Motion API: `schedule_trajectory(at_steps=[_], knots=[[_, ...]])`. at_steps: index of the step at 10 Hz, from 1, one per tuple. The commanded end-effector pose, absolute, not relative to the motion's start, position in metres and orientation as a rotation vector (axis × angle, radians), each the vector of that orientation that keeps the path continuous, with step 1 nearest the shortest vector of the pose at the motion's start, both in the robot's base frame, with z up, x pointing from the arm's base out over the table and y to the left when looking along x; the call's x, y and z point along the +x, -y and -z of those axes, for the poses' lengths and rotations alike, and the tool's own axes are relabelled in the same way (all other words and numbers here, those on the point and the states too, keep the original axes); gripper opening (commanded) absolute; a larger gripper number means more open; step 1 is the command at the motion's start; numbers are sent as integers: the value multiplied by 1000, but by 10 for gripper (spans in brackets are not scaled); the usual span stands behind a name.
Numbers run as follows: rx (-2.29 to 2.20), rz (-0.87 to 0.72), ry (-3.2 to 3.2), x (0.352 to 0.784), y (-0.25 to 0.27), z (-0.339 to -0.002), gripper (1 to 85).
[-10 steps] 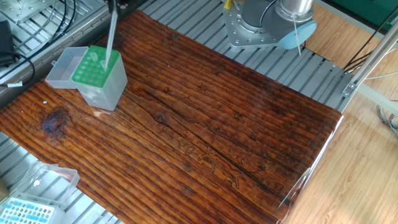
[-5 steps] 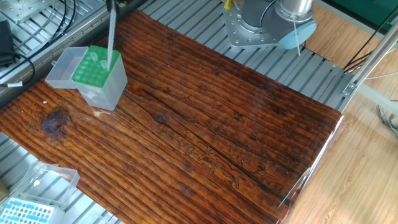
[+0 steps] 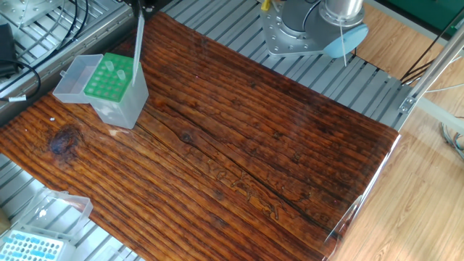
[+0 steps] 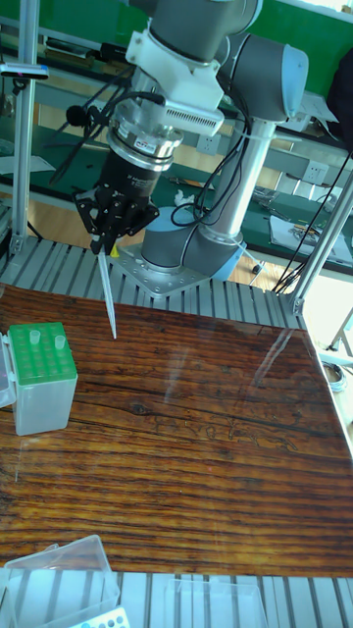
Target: Insert a large pipette tip into the holder for large pipette tips
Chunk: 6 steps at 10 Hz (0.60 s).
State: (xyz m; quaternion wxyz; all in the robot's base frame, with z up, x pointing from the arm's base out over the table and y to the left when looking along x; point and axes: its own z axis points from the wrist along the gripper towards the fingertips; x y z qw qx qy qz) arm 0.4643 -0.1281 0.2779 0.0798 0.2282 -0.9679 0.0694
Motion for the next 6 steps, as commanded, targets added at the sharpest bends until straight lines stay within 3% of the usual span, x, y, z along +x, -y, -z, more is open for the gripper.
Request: schedule_trajectory(at_steps=[1,2,4,6], knots=[[574,-104,3055,491,103,-273,10],[513,-36,3089,495,91,-273,10],[427,-145,3120,502,108,-274,10],[404,-134,3119,501,106,-274,10]])
